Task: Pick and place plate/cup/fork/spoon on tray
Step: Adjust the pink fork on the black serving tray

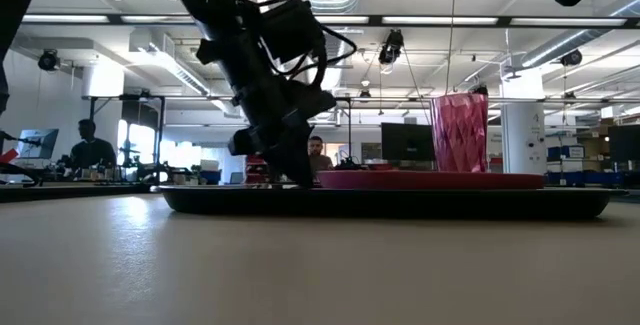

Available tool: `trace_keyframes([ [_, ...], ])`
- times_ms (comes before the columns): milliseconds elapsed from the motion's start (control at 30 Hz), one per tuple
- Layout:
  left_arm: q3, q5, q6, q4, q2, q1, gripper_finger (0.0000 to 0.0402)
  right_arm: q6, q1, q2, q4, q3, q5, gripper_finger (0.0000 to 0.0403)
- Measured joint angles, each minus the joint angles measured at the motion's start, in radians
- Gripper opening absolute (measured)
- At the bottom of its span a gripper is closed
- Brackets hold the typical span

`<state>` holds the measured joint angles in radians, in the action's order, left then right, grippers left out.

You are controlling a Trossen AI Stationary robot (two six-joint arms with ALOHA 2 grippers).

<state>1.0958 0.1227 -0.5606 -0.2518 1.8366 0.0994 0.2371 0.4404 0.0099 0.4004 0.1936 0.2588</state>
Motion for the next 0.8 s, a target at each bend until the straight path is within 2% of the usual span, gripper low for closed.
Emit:
trace_keyframes([
  [233,-0.003,0.016,0.0,-0.102,0.0,0.001,0.0,0.0,0.0,0.0,-0.001,0.0,-0.004,0.0009],
  [367,0.004,0.012,0.011,-0.106,-0.015,0.002,0.0,-0.002,0.0,0.0,-0.001,0.0,-0.005,0.0009],
  [667,0.004,-0.102,0.078,-0.107,-0.056,0.006,0.0001,-0.001,0.0,0.0,-0.002,0.0,-0.006,0.0009],
  [800,0.002,-0.141,0.071,-0.106,-0.056,0.016,0.0024,-0.001,0.0,0.0,-0.002,0.0,-0.032,0.0009],
])
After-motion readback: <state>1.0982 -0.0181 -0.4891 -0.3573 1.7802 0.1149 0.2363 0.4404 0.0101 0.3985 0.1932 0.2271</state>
